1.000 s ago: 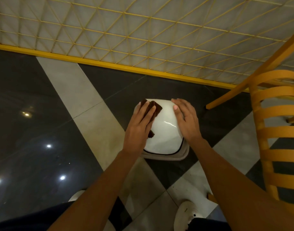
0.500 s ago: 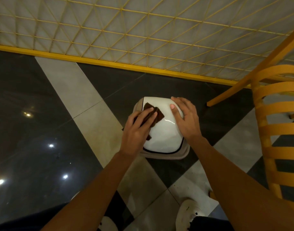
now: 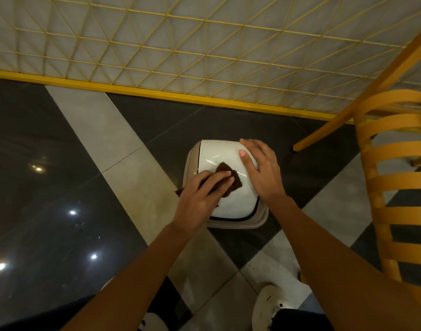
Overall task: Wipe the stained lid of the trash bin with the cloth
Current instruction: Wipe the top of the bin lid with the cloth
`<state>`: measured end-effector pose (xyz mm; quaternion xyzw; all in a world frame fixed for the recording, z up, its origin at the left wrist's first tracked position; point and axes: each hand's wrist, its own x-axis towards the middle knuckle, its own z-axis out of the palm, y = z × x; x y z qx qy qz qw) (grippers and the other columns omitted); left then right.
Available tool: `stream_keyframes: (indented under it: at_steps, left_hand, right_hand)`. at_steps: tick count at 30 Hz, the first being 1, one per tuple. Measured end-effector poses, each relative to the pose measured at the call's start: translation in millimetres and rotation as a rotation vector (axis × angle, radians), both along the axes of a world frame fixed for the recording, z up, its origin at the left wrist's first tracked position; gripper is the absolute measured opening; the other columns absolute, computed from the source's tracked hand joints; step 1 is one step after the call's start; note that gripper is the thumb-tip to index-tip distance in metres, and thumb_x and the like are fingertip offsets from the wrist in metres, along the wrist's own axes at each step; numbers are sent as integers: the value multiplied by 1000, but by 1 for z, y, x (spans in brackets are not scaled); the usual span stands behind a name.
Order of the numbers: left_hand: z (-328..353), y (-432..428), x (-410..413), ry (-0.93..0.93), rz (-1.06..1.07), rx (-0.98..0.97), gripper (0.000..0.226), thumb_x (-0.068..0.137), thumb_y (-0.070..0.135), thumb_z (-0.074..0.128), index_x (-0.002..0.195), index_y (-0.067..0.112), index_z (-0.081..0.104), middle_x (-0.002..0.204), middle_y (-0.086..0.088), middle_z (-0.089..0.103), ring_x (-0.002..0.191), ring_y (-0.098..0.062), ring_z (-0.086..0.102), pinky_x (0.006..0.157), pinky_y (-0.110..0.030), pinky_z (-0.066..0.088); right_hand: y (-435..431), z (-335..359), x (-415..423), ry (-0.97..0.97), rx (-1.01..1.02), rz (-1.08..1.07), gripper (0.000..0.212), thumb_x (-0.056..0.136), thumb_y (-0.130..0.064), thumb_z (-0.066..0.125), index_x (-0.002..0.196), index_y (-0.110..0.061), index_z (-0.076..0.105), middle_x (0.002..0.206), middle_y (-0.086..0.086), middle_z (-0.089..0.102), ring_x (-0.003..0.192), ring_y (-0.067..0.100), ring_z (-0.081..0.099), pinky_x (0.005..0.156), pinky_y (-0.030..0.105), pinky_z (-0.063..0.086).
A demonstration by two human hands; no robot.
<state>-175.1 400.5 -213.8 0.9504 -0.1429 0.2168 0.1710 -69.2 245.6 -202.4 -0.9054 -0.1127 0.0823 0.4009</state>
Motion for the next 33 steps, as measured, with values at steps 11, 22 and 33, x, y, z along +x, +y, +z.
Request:
stream_keyframes:
  at_steps: [11, 22, 33]
  left_hand:
    - [-13, -14, -11, 110, -197, 312, 68, 58, 22, 84, 121, 22, 57, 127, 0, 40, 113, -20, 41, 98, -37, 40]
    - [-1, -22, -8, 130, -294, 517, 72, 37, 35, 92, 104, 33, 69, 111, 10, 67, 109, -17, 44, 95, -32, 43]
    - [6, -4, -21, 248, -340, 484, 65, 33, 28, 92, 95, 29, 73, 105, 8, 69, 97, -13, 66, 88, -29, 50]
  right_hand:
    - [1, -3, -1, -48, 6, -9, 39, 93, -44, 38, 131, -36, 42, 140, -3, 39, 129, 13, 30, 104, 28, 21]
    - [1, -5, -1, -42, 14, -18, 43, 90, -47, 36, 131, -35, 43, 138, -2, 40, 128, 13, 30, 103, 29, 23]
    - [1, -6, 0, -30, 28, -32, 38, 93, -43, 39, 130, -36, 43, 138, -2, 40, 129, 14, 30, 103, 32, 24]
